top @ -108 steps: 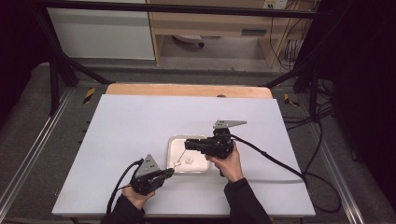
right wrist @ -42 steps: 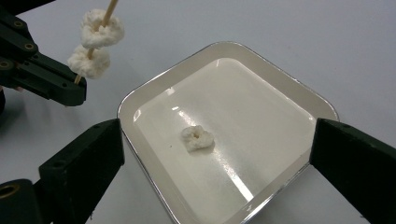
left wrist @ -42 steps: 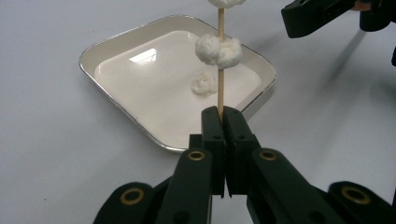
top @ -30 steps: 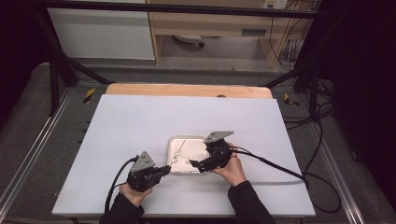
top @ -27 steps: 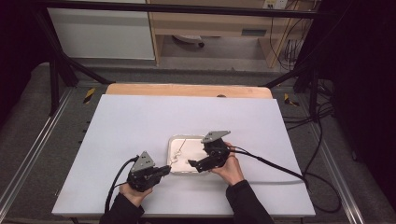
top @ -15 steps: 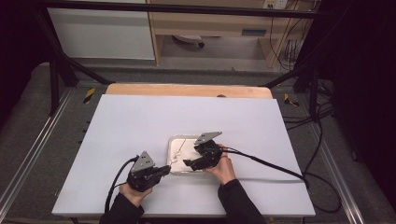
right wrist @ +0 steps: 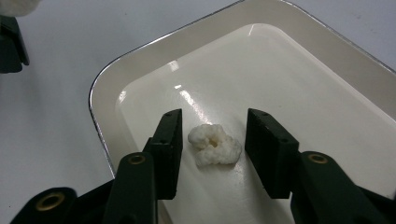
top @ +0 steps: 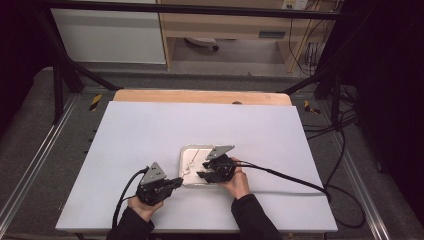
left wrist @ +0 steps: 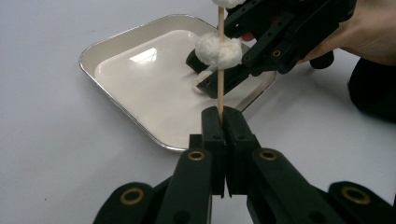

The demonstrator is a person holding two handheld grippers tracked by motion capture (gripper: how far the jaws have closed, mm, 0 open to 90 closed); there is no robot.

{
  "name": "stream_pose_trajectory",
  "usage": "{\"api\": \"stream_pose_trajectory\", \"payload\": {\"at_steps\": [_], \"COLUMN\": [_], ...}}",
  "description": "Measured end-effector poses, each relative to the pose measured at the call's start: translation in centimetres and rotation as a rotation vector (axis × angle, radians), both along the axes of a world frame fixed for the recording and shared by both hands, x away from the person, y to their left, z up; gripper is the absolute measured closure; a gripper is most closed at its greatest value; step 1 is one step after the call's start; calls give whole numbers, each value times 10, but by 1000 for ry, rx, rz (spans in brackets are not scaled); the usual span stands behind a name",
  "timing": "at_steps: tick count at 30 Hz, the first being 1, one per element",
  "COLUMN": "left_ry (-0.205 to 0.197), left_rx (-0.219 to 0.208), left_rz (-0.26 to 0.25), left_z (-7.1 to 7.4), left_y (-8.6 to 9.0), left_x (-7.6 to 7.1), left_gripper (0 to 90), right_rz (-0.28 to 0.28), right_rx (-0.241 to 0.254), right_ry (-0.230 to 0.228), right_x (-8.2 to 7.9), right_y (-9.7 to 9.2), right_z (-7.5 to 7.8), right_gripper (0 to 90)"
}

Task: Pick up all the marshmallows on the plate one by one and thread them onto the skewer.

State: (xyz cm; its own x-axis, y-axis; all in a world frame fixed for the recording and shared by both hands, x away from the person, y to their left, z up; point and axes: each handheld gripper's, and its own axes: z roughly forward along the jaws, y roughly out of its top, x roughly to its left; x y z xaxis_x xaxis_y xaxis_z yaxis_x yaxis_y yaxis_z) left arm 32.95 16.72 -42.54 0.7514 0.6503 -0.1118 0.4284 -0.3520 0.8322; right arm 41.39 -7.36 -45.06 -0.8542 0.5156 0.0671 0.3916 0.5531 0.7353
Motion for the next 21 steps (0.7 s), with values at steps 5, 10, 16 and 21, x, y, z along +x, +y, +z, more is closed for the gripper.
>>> {"api": "stream_pose_trajectory", "payload": {"at_steps": [5,10,16,21], "left_ry": [-1,-2,-2,-2], "left_rx": [-2,-1,-2,2], "left_rz": [0,-2,-3,-6], "left_z": [0,0,0,0], "left_y": [0,-1,-1,-1], "left_x": [0,0,0,-1], "left_gripper": [883,882,883,882], "right_rz": [13,11,10,-1], "right_rx": [-11,-10,-11,-4], "right_ry": [-18,-12,-15,-7], "right_x": [-1,-2,-2,-2], "right_y": [-1,0,-1,-2], "right_z": [0,0,0,4], "right_gripper": [640,684,704,707]}}
